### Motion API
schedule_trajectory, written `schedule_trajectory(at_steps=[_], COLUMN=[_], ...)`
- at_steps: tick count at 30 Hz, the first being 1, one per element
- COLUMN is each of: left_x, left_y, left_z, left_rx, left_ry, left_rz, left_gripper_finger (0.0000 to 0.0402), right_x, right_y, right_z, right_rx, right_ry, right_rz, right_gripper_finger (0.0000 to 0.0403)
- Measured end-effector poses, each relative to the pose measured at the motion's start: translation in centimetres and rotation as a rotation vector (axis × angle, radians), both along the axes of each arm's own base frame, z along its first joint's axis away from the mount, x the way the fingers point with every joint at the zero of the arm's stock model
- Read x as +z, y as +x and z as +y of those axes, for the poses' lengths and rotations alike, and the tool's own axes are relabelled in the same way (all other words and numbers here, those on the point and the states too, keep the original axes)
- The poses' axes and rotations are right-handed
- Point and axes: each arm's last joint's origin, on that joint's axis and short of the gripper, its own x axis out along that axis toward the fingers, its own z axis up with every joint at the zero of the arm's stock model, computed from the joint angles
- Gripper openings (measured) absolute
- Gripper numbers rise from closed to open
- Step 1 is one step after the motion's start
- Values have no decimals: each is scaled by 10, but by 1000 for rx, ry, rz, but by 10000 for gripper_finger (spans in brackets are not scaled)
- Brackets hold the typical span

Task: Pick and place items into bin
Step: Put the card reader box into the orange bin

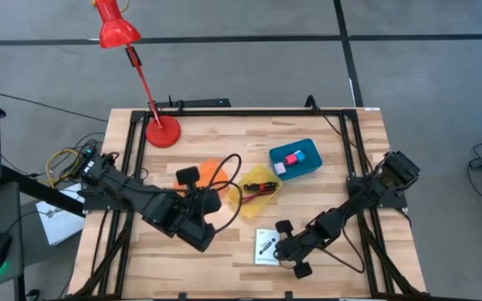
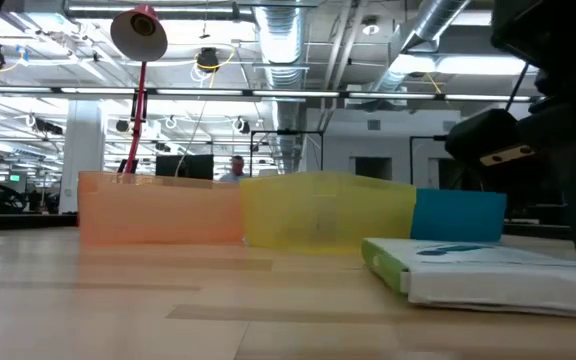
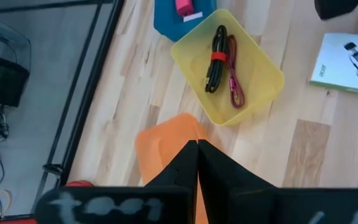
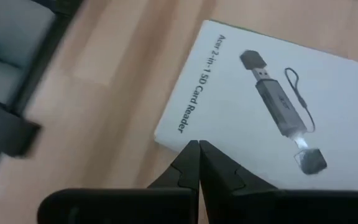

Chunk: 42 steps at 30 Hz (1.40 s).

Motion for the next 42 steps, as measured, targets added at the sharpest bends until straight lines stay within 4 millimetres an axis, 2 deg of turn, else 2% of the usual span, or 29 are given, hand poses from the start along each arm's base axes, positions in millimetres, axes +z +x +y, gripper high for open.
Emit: schedule_trajectory(at_steps=[7,15,18,25,30,37,42], left_x=[1,1,1,0,0,0,0], left_y=[-2,-2,-2,-3,-3,-2,-2], left_z=[-3,-3,-3,-5,-5,-5,-5], left_rx=[5,6,6,-3,-4,-5,-6], left_ry=[24,22,21,7,10,15,8], left_rz=[-26,-27,-26,-16,-16,-17,-15], left_gripper_finger=[0,0,0,0,0,0,0], right_x=[2,9,9,5,4,2,1], right_y=[5,33,37,23,23,12,6], right_z=[5,-23,-31,-39,-39,-35,-26], right_rx=[19,-94,-67,-84,-97,-270,-374], right_ry=[26,30,16,-60,-57,3,27], right_rz=[-91,-205,-204,-46,-31,101,91], right_gripper_finger=[0,0,0,0,0,0,0])
